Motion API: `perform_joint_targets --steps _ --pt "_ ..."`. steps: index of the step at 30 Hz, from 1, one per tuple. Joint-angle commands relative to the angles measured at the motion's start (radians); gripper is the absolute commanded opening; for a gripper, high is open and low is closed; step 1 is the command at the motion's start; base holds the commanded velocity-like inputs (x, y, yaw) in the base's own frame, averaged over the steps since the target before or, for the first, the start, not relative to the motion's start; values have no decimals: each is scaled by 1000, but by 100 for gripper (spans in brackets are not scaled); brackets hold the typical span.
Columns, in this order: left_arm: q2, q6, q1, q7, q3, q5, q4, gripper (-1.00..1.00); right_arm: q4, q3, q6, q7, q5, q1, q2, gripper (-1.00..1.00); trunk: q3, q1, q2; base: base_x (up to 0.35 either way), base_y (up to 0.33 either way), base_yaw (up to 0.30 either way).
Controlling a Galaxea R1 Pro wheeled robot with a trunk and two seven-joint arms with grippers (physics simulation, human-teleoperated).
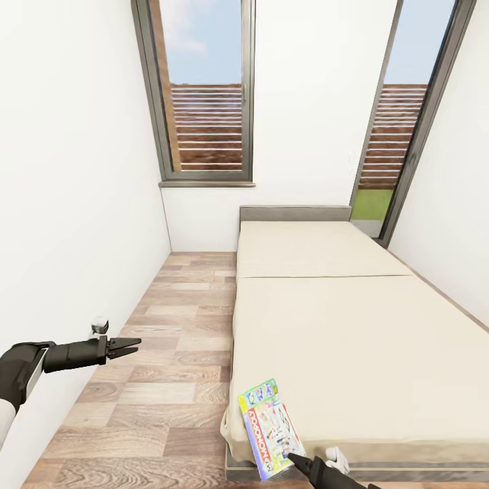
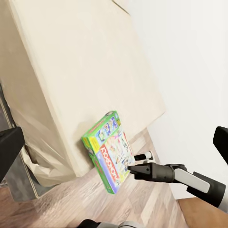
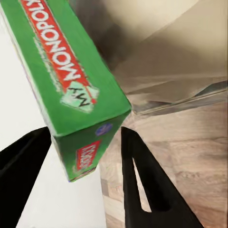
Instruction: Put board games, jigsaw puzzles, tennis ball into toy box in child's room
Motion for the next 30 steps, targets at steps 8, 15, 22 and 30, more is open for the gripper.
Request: perform_joint_targets --steps 8,15,22,30 --pt "-1 13 -1 -8 4 -11 -1 100 0 -2 9 1 -7 0 1 -100 2 -4 7 0 0 0" --pt "-1 15 -1 -8 3 -10 -1 100 0 -3 9 1 -7 0 2 -100 24 -31 56 0 0 0" --pt "-4 15 -1 -8 3 -11 -1 100 0 -3 9 1 -7 0 2 -100 46 -58 105 0 0 0" --pt "-5 17 -1 -7 3 -11 -1 100 0 -2 9 36 -6 0 3 -100 71 -88 161 0 0 0"
